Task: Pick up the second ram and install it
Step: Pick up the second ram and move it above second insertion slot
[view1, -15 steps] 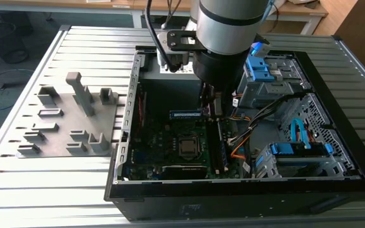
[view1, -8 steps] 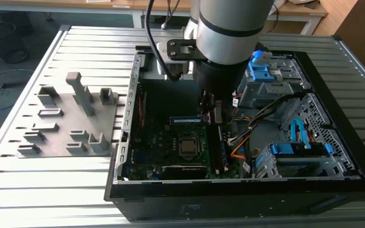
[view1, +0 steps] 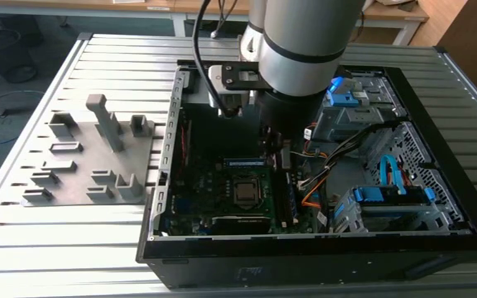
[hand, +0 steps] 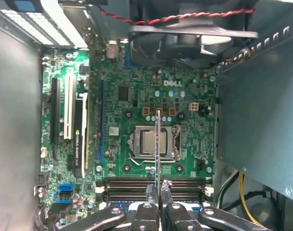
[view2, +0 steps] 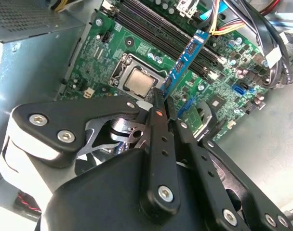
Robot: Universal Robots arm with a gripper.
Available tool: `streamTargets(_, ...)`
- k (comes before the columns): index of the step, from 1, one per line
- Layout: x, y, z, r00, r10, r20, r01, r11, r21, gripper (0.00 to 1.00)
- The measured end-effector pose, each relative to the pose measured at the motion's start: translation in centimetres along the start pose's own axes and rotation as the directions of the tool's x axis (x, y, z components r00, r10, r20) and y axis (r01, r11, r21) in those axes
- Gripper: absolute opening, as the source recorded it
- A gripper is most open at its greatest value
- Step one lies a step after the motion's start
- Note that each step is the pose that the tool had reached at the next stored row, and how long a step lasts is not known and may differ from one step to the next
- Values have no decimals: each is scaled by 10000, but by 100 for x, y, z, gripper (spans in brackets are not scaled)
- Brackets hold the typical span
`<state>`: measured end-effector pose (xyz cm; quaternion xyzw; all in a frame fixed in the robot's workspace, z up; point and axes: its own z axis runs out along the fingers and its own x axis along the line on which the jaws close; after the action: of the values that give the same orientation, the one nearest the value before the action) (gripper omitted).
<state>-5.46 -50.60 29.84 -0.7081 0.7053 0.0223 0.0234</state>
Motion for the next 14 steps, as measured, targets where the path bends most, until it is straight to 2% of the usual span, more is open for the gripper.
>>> streamTargets(7,2,-1,34,9987,449,253,-450,9990,27,14)
streamTargets(10,5,-1,51,9970,726,280,-728,9973,41,14)
streamTargets(14,48,-15,96,9967,756,286,-757,9971,42,14)
